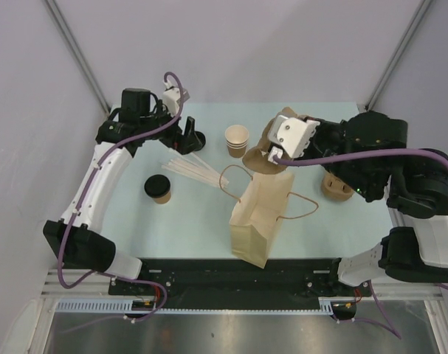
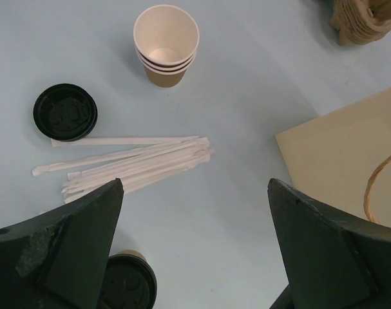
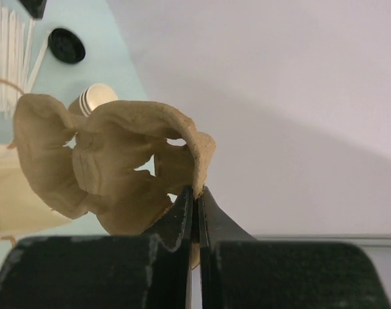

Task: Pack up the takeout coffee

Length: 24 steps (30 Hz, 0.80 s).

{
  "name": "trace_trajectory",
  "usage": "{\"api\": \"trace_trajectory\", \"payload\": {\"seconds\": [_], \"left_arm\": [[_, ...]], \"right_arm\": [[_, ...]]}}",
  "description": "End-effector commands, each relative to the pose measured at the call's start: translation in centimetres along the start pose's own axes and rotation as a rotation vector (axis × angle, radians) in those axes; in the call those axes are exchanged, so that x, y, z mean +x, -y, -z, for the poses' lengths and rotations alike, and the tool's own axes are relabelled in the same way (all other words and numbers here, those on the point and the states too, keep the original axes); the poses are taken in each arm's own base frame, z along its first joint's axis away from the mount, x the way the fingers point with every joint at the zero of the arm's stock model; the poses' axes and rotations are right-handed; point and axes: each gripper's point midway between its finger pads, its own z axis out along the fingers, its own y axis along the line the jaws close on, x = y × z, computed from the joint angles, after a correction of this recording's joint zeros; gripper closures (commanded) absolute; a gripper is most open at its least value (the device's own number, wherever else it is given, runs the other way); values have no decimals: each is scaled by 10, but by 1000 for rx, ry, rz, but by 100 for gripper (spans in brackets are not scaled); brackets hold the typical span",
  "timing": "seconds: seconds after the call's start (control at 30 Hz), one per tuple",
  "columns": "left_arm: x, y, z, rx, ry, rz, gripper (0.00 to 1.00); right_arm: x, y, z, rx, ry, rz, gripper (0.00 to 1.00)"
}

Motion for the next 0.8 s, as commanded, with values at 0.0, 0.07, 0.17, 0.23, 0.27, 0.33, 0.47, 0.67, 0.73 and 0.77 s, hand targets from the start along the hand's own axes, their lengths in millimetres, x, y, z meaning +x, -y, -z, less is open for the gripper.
{"api": "trace_trajectory", "payload": {"seconds": [0.0, 0.07, 0.17, 0.23, 0.27, 0.33, 0.47, 0.67, 0.73, 0.77], "left_arm": [[-11, 8, 18, -24, 54, -41, 1], [-8, 7, 19, -33, 52, -40, 0], [-6, 9, 20, -31, 53, -45, 1], [-6, 8, 19, -31, 50, -42, 0], [-6, 8, 18, -29, 50, -41, 1], [-8, 8, 18, -25, 54, -38, 0], [-14, 13, 17, -3, 70, -30, 0], [-18, 22, 12, 24, 88, -26, 1], [-20, 25, 9, 23, 92, -35, 0], [-20, 29, 7, 30, 91, -40, 1]], "right_arm": [[28, -25, 9, -81, -121, -14, 100], [31, -42, 7, -137, -139, -11, 100], [36, -61, 7, -207, -157, -15, 100], [37, -70, 5, -242, -168, -11, 100], [37, -74, 5, -258, -169, -15, 100], [45, -87, 2, -293, -208, 8, 100], [60, -111, 1, -364, -252, 33, 100], [70, -140, -5, -462, -287, 5, 100], [72, -145, -9, -477, -294, -30, 100], [76, -152, -13, -511, -300, -60, 100]]}}
